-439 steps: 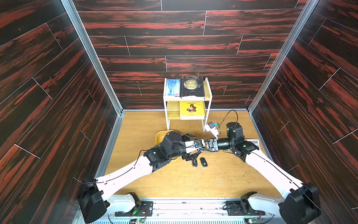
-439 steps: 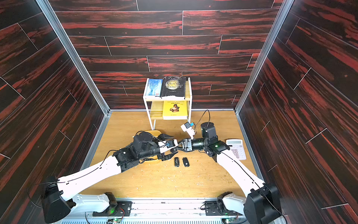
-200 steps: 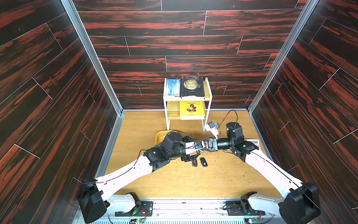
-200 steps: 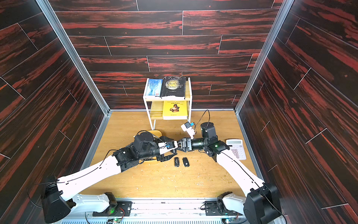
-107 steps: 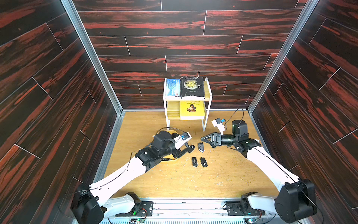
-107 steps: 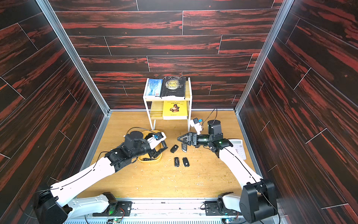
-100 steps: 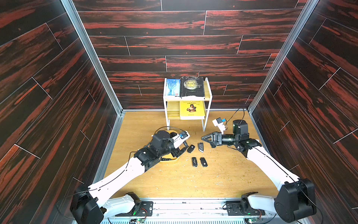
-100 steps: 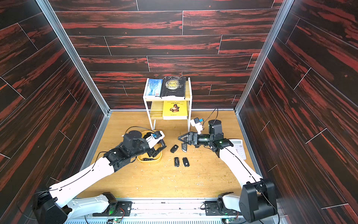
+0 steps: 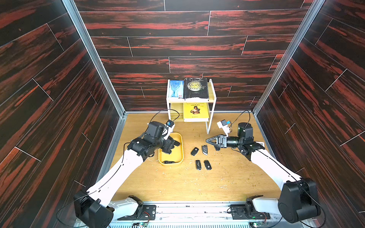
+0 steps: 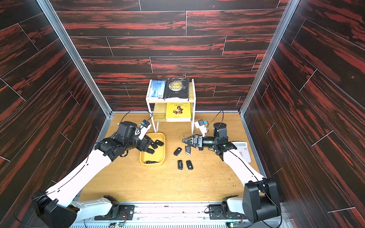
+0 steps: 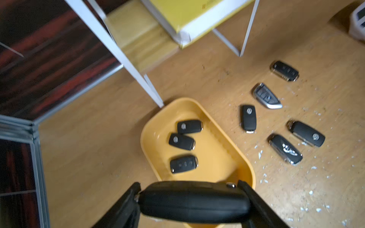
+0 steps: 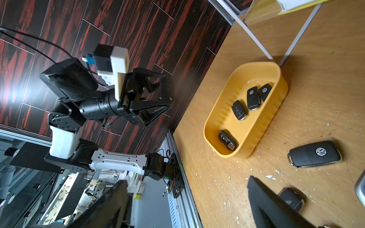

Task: Place the car key into the storage box
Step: Place the car key in the storage box.

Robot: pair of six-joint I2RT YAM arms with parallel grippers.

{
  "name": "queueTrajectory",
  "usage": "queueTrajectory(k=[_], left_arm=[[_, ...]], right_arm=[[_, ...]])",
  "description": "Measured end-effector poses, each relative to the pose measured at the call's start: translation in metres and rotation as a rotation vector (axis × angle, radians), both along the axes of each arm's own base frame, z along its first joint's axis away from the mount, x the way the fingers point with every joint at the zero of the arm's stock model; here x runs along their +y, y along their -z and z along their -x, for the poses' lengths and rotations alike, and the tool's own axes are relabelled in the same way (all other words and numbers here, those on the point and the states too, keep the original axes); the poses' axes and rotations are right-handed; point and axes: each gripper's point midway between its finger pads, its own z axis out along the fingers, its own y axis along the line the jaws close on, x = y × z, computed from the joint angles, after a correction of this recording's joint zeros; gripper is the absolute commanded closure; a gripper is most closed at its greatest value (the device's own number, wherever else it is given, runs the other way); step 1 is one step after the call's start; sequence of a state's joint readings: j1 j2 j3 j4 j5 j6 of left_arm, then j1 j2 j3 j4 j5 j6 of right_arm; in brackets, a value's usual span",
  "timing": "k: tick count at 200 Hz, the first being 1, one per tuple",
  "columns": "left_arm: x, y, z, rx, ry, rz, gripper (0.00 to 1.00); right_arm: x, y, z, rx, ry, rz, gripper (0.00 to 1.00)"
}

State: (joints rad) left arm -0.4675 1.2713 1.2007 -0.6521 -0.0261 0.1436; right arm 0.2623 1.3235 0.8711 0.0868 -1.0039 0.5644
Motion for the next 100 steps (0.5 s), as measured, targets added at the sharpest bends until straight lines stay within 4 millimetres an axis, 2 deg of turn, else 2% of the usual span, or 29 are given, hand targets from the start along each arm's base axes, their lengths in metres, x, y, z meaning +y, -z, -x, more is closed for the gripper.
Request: queueTrajectory(k=[38,100], left_arm=[[0.012,0.055,0.007,0.221,-0.053,-0.058,0.54],[0.001,0.1,0.014,0.378,-0.054,-0.033,0.54]], right_arm=[[0.0,0.006,0.004,0.01,-0.01,-0.01,0.01],[-0.001,-0.001,0.009,-0.016,-0.013,-0.023,0.01]])
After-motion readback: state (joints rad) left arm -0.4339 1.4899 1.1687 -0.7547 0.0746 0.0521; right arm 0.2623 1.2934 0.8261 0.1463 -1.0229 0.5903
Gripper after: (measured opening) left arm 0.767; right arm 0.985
